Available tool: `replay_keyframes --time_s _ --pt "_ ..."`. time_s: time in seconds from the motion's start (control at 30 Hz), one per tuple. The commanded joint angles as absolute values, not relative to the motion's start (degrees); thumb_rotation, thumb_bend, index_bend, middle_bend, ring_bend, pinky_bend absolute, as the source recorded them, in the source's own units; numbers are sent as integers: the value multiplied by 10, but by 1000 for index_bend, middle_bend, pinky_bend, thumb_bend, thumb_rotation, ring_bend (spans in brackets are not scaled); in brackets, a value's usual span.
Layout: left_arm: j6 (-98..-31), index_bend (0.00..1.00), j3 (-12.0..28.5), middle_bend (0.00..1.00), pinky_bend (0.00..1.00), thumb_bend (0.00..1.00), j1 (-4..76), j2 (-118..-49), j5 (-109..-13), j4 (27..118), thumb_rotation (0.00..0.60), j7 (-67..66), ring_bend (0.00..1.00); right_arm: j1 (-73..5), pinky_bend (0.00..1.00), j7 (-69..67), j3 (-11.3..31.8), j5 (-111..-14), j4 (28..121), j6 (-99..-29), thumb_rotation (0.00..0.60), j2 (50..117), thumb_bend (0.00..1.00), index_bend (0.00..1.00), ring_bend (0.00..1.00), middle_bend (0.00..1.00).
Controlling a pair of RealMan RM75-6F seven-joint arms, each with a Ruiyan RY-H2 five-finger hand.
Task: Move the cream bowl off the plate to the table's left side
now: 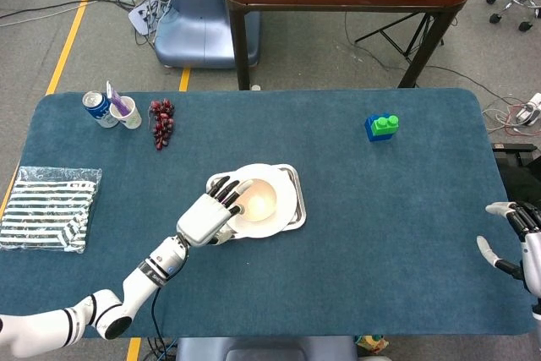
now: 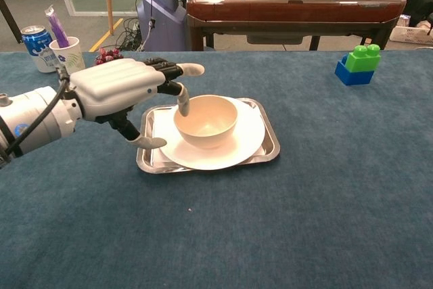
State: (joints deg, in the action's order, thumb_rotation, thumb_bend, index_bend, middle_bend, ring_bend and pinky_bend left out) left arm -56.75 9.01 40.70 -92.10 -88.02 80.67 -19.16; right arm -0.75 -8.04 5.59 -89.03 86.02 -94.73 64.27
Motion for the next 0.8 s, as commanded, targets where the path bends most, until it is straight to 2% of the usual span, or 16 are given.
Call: replay_keyframes --time_s 0.03,0.57,0.8 --pt "-564 371 89 0 0 219 412 -927 -873 799 600 -201 0 -8 485 -81 56 -890 861 -947 600 642 352 354 253 352" --pt "-565 373 85 0 0 220 431 -966 -843 766 600 -233 0 -8 485 -85 56 -892 860 -944 600 641 352 355 253 352" --pt "-567 403 89 0 0 220 436 -982 -823 752 600 -243 0 -6 485 -93 56 -892 859 -947 600 639 352 355 253 352"
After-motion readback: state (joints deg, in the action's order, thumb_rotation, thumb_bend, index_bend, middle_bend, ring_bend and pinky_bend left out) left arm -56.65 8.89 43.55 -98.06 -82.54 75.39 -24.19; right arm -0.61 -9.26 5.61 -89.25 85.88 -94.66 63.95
